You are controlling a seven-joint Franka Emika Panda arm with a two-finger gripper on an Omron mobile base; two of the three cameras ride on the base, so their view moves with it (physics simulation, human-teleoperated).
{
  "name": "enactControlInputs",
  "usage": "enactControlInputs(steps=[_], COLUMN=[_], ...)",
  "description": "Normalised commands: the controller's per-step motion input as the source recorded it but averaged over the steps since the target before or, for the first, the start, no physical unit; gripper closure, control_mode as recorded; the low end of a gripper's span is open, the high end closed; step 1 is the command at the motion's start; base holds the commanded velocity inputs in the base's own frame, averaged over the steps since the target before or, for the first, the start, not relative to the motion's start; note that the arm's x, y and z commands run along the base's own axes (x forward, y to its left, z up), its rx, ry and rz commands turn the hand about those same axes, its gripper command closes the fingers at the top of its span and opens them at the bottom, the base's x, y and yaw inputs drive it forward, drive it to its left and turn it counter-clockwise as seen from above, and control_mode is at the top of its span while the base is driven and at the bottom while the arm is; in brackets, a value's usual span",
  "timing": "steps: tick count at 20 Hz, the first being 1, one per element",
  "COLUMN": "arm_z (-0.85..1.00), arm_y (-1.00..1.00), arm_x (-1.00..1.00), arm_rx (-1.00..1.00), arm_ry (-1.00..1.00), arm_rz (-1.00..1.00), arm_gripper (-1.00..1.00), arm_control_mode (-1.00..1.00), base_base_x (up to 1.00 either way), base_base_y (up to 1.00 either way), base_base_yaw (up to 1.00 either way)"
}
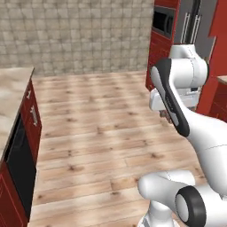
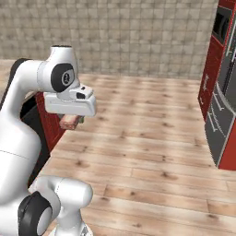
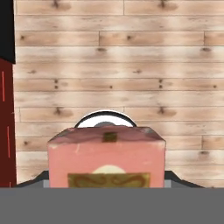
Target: Pick up the bar soap and sponge from the sink, and place them back in the cabinet, and close the cabinet door.
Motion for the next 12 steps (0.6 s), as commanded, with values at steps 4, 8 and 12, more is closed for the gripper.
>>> enactControlInputs(steps=[4,8,12], arm_z=[0.0,0.0,0.0], arm_y=[0.0,0.0,0.0], arm_x=[0.0,0.0,0.0], arm_rx=[0.0,0.0,0.0], arm_ry=[0.0,0.0,0.0], arm_rz=[0.0,0.0,0.0], arm_gripper=[1.0,1.0,1.0], arm_control_mode=[1.0,1.0,1.0], base_base_x=[0.21,0.3,0.5], base_base_y=[0.03,0.21,0.31], base_base_yaw=[-0.5,-0.48,-0.41])
